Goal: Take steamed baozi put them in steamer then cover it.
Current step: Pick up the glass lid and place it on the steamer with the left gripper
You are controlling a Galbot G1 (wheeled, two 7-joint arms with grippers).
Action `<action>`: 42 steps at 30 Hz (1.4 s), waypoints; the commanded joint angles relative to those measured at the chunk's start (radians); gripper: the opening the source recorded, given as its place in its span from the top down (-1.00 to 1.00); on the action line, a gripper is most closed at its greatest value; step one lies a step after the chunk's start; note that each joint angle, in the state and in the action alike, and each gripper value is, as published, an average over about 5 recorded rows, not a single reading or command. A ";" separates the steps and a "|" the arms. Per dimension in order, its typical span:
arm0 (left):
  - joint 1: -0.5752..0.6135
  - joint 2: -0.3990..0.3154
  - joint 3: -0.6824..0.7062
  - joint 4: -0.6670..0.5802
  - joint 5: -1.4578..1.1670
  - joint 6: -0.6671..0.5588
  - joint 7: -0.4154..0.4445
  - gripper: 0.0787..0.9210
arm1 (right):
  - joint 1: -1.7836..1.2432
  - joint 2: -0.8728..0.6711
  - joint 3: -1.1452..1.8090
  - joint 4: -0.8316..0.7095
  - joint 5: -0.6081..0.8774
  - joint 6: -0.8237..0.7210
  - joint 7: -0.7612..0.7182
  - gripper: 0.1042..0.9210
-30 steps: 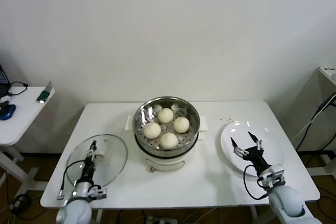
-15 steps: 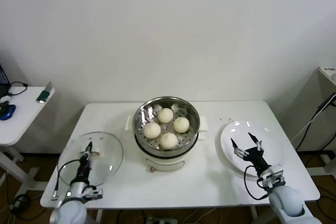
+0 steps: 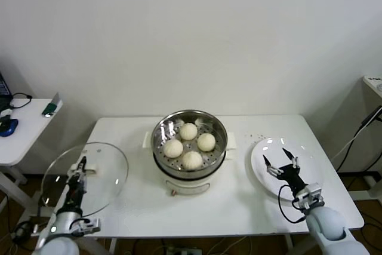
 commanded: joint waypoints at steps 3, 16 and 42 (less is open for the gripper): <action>0.094 0.185 0.074 -0.374 -0.055 0.334 0.062 0.83 | 0.047 -0.014 -0.038 -0.049 0.000 0.002 -0.003 -0.76; -0.402 0.319 0.594 -0.320 -0.032 0.579 0.372 0.83 | 0.119 0.014 -0.078 -0.115 -0.017 0.004 -0.005 -0.76; -0.668 -0.255 0.832 -0.006 0.287 0.612 0.534 0.83 | 0.153 0.037 -0.069 -0.177 -0.066 0.020 -0.009 -0.76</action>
